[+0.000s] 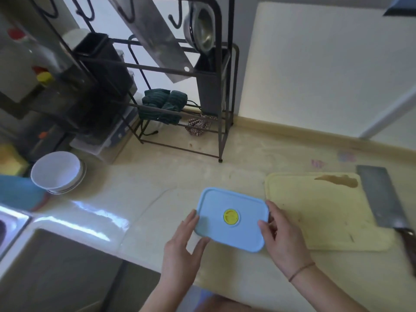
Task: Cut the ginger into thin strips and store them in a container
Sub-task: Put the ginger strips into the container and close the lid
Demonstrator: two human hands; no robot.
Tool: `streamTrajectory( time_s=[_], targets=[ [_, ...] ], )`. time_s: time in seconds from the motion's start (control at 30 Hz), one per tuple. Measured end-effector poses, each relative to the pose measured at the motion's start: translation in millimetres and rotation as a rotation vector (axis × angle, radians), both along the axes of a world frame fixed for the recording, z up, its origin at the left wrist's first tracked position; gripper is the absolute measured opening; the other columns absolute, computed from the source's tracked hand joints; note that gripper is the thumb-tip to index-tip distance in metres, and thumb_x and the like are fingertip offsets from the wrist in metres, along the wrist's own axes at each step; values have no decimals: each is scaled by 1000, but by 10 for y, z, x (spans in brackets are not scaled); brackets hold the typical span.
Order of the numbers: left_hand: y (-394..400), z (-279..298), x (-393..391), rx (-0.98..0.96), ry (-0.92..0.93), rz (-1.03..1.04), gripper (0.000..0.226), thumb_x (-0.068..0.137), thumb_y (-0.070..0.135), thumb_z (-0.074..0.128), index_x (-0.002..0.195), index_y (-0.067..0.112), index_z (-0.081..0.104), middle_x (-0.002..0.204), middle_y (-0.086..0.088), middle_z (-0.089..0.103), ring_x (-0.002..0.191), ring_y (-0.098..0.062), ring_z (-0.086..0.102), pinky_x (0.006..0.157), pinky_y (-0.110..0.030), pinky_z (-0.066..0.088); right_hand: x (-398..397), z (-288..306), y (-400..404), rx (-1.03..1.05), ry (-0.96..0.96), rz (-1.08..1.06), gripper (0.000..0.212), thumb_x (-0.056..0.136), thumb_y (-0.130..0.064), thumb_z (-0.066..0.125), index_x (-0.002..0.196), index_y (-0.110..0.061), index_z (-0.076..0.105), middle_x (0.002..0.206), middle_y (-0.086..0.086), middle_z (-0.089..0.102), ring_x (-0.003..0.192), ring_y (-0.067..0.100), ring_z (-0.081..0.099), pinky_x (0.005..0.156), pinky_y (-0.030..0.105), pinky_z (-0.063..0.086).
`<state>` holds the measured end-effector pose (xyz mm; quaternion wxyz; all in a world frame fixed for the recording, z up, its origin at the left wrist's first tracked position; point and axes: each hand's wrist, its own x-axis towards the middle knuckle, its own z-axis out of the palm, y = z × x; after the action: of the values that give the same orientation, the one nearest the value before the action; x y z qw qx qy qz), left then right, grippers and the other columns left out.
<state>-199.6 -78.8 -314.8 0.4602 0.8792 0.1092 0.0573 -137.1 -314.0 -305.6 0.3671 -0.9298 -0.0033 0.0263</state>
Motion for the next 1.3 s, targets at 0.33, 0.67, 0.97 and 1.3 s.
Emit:
streamTrajectory(
  time_s=[0.33,0.67,0.97,1.3],
  targets=[
    [67,70,103,-433,284,332,21,93,14,71,113,20,72,84,5,76,80,-10,72,78,-22,53,-237,-96,-88,160,412,-182,36,94,-40,72,68,-16,61,54,-4,64,55,15,58,59,29,44],
    [112,129,191,-508,427,276,12,92,4,69,93,13,77,69,-7,73,62,-15,68,78,-41,61,-277,-110,-44,247,666,-66,51,105,-30,59,57,-14,49,42,-2,54,39,13,50,52,25,43],
    [22,136,1079,91,128,-19,16,100,37,56,96,26,67,89,10,60,76,-6,57,69,-25,45,549,30,185,105,395,-333,55,107,-52,38,68,-15,44,67,2,52,78,32,52,68,39,35],
    [-62,-127,1315,-200,177,50,19,94,23,68,75,26,66,63,19,54,55,-4,42,56,-14,36,680,-221,309,121,367,-330,59,109,-46,42,61,-14,34,56,3,42,57,21,38,54,36,28]
  ],
)
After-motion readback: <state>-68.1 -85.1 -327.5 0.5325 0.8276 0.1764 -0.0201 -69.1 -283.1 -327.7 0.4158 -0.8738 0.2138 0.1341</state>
